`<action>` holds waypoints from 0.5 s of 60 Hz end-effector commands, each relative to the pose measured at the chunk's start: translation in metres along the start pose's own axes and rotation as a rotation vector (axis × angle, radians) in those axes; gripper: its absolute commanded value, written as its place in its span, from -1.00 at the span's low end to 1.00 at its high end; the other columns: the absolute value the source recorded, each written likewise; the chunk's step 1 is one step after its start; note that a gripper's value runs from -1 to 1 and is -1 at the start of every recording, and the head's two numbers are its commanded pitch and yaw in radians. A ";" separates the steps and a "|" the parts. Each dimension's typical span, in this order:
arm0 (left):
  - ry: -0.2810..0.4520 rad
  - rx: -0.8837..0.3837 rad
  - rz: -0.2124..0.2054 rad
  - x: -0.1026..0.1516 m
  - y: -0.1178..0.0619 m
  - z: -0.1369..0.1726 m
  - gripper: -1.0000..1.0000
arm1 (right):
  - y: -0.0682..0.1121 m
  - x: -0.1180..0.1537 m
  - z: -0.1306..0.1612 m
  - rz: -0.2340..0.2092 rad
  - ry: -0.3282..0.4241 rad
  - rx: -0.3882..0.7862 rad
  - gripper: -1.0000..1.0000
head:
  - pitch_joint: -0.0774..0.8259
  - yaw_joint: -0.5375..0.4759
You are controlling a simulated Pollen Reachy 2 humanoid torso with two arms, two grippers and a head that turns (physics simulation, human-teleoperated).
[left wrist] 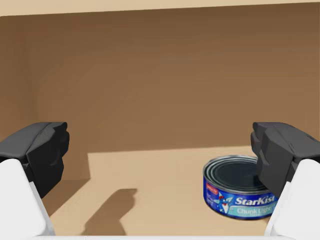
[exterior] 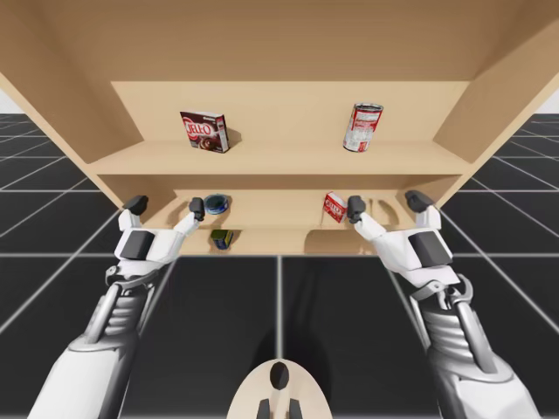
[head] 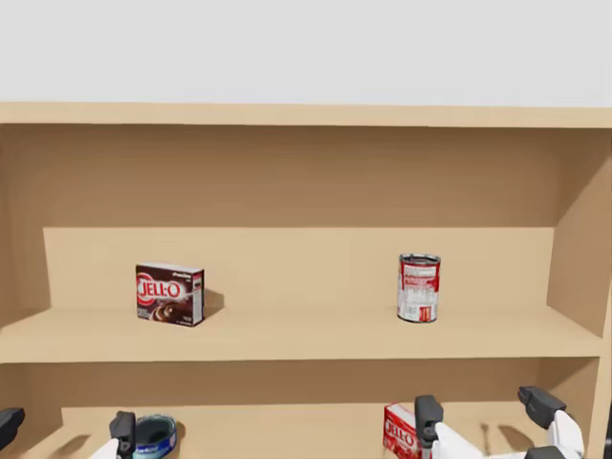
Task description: Retrieve the gelatin box from the shelves.
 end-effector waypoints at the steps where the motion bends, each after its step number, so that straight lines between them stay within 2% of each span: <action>1: 0.006 0.003 -0.004 -0.001 0.000 0.000 -1.00 | 0.000 -0.002 0.001 0.024 -0.018 -0.044 -1.00 | -0.81 -0.01; 5: 0.008 0.003 -0.008 -0.002 -0.001 0.000 -1.00 | 0.000 -0.003 -0.002 0.006 -0.006 -0.036 -1.00 | -0.78 -0.02; 12: 0.008 0.005 -0.013 -0.003 -0.001 0.000 -1.00 | -0.001 -0.004 -0.003 0.004 0.003 -0.036 -1.00 | -0.65 -0.02; 18: 0.007 0.007 -0.022 -0.003 -0.002 -0.001 -1.00 | -0.002 -0.005 -0.004 0.017 -0.004 -0.038 -1.00 | -0.44 -0.01; 22: 0.005 0.011 -0.037 -0.005 -0.003 -0.001 -1.00 | -0.002 -0.006 -0.005 0.027 -0.002 -0.040 -1.00 | -0.37 -0.01; 30: 0.001 0.011 -0.056 -0.007 -0.005 -0.001 -1.00 | -0.002 -0.008 -0.005 0.034 0.000 -0.046 -1.00 | -0.20 -0.12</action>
